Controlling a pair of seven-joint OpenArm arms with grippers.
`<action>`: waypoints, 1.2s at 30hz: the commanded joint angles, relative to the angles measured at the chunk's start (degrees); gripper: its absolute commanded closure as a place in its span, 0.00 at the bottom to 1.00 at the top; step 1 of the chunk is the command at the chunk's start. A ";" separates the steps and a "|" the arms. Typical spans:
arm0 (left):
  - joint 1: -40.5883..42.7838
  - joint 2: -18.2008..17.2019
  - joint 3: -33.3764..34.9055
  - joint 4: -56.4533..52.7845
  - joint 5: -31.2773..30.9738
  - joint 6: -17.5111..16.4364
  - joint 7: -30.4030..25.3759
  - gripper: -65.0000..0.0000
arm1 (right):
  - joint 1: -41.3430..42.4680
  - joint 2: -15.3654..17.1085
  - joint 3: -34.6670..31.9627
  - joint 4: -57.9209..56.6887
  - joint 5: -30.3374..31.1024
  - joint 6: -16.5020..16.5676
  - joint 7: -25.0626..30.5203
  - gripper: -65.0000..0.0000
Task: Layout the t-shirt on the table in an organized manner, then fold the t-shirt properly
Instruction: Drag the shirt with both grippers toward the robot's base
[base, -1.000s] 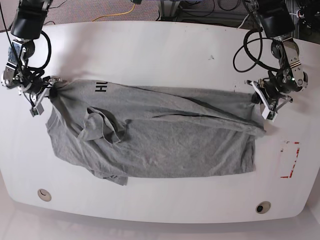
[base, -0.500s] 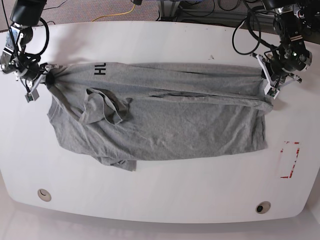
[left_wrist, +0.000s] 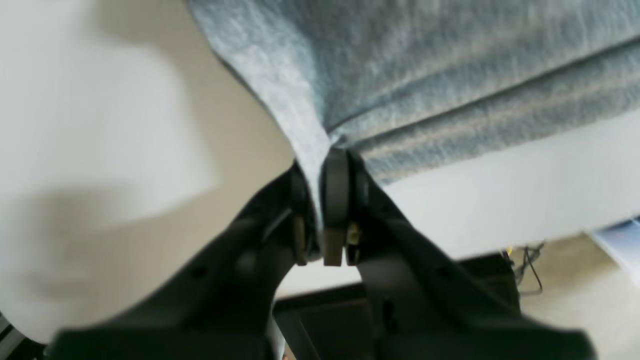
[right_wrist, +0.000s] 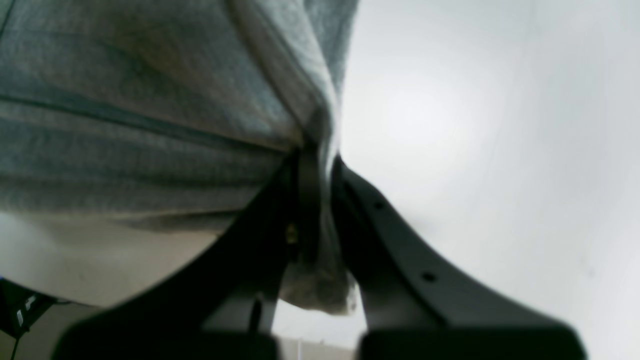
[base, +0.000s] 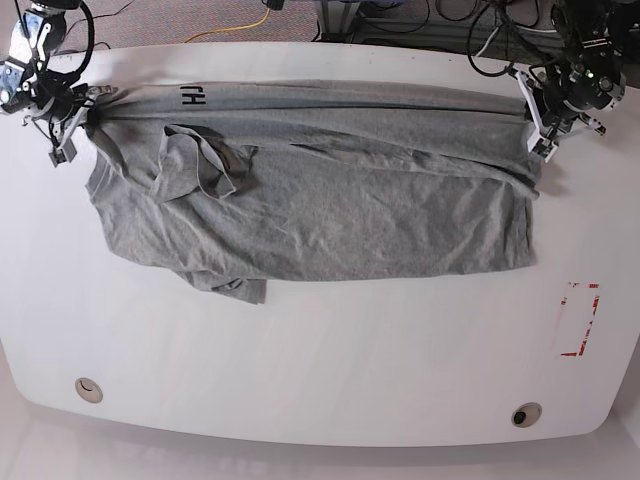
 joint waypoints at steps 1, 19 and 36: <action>1.37 -1.34 -1.62 1.19 1.90 0.56 0.10 1.00 | -1.20 1.63 1.21 1.43 -0.79 -0.53 -0.45 1.00; 5.50 -3.98 -6.01 1.19 1.81 0.56 0.10 0.96 | -4.27 -0.04 1.29 1.52 -0.79 -0.53 -0.19 0.99; 5.33 -4.06 -6.10 1.10 2.86 0.56 0.10 0.43 | -6.56 -1.28 1.38 7.23 -0.79 -0.53 -0.37 0.57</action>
